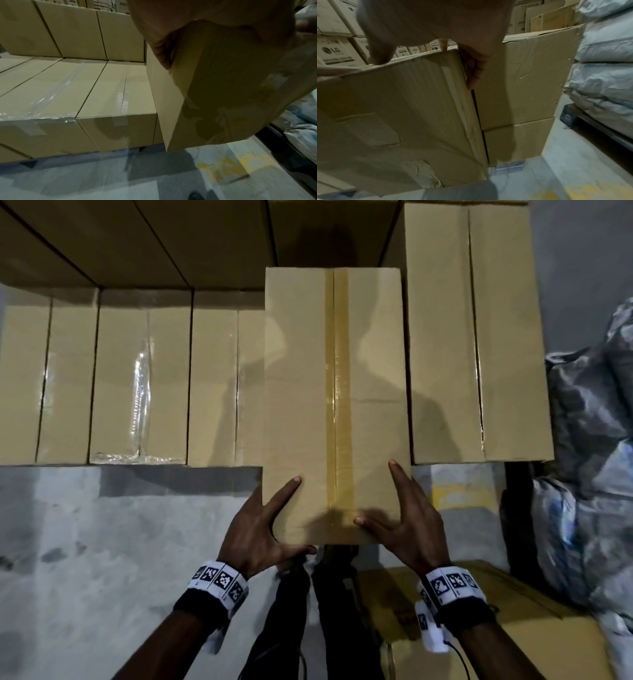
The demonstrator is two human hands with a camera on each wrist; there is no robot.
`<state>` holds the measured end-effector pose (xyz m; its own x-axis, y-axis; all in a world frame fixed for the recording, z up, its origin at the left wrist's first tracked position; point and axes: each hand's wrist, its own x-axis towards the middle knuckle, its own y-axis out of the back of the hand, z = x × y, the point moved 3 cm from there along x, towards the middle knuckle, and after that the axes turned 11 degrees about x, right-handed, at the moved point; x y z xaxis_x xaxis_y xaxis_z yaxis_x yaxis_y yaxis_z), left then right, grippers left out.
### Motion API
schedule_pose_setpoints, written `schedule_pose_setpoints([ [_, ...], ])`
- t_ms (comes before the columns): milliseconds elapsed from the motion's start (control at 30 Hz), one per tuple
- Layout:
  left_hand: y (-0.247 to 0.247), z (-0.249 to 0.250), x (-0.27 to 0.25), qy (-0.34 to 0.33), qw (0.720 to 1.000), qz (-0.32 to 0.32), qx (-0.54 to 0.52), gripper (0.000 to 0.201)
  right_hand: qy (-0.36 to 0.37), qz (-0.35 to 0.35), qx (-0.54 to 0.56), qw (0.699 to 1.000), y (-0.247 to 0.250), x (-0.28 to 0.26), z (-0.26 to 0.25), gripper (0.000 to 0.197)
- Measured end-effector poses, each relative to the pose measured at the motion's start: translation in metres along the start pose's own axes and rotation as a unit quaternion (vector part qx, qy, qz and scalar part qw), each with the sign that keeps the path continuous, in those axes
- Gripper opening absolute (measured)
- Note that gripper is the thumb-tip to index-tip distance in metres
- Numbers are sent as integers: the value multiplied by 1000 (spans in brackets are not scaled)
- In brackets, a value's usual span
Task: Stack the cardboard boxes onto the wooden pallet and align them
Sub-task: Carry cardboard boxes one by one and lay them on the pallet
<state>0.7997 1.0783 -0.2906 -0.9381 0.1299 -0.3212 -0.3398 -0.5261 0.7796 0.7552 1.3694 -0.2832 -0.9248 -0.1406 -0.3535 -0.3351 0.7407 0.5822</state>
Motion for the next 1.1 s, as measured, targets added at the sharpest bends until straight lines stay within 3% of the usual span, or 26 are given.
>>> schedule_pose_setpoints([
  [200, -11, -5, -1, 2, 1000, 8, -17, 118, -10, -6, -128, 992, 6, -24, 5, 112],
  [267, -11, -5, -1, 2, 1000, 7, -18, 118, 22, -3, -197, 980, 11, -30, 1, 118],
  [433, -10, -7, -1, 2, 1000, 3, -15, 121, 43, -80, -306, 948, 13, -18, 10, 141],
  [667, -6, -8, 5, 7, 1000, -4, -20, 121, 45, -101, -332, 937, 22, 9, 14, 138],
  [867, 4, -10, 25, 7, 1000, -10, -19, 123, 51, -85, -326, 940, 26, 27, 9, 131],
  [1100, 14, -10, 47, 6, 1000, -10, -18, 126, 59, -75, -328, 940, 30, 49, 4, 135],
])
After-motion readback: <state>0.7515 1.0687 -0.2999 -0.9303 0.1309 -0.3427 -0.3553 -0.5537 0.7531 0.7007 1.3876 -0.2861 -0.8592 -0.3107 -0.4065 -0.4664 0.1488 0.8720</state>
